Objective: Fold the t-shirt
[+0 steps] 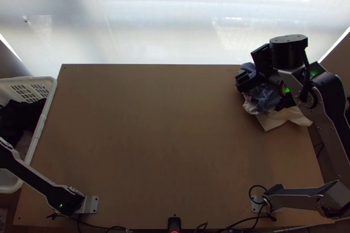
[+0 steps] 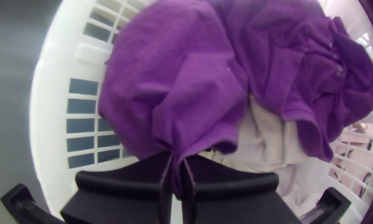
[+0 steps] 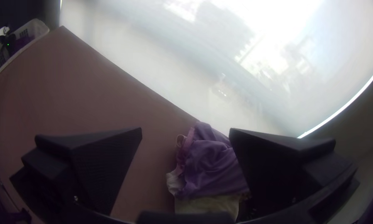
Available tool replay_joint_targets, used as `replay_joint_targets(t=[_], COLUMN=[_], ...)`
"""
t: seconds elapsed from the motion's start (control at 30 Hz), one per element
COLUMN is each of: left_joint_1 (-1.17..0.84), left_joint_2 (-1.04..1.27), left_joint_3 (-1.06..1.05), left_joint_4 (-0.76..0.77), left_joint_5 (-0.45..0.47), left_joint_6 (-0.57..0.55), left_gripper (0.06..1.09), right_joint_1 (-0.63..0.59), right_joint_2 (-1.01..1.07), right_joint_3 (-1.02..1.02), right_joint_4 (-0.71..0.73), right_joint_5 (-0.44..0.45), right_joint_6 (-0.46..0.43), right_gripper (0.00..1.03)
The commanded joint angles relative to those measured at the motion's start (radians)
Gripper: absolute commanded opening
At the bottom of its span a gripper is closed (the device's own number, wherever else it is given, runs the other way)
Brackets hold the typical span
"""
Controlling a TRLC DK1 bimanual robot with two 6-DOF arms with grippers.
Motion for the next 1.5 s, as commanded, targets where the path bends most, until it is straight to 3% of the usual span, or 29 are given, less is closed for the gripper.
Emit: replay_joint_targets(t=[0.0,0.17,0.4,0.63,0.9,1.0,1.17,1.47], left_joint_1=[-0.015,-0.057,-0.23,-0.684,-1.365,-1.646,-1.805,-2.174], left_joint_2=[-0.203,-0.479,-0.878,-1.341,-1.515,-1.53,-1.47,-1.145], left_joint_3=[-0.025,-0.051,-0.061,-0.312,-0.384,-0.438,-0.504,-0.449], left_joint_4=[-0.233,-0.448,-0.811,-0.808,-0.721,-0.623,-0.515,-0.276], left_joint_5=[0.161,0.316,0.509,0.509,0.434,0.311,0.305,0.245], left_joint_6=[-0.079,-0.155,-0.165,-0.272,-0.723,-0.872,-0.887,-0.843], left_gripper=[0.09,0.09,0.09,0.1,0.11,0.12,0.12,0.12], right_joint_1=[0.008,0.008,0.012,-0.001,-0.009,-0.026,-0.072,-0.212], right_joint_2=[0.004,0.007,-0.005,-0.062,-0.187,-0.255,-0.381,-0.575], right_joint_3=[0.002,-0.006,-0.101,-0.159,-0.277,-0.345,-0.468,-0.627], right_joint_4=[0.0,0.0,-0.011,-0.011,-0.011,-0.011,-0.012,-0.054], right_joint_5=[0.0,-0.001,-0.003,-0.003,-0.001,-0.003,-0.003,-0.003], right_joint_6=[-0.002,0.0,0.008,0.027,0.024,0.024,0.023,0.021], right_gripper=[0.98,0.98,0.98,0.98,0.98,0.98,0.98,0.98])
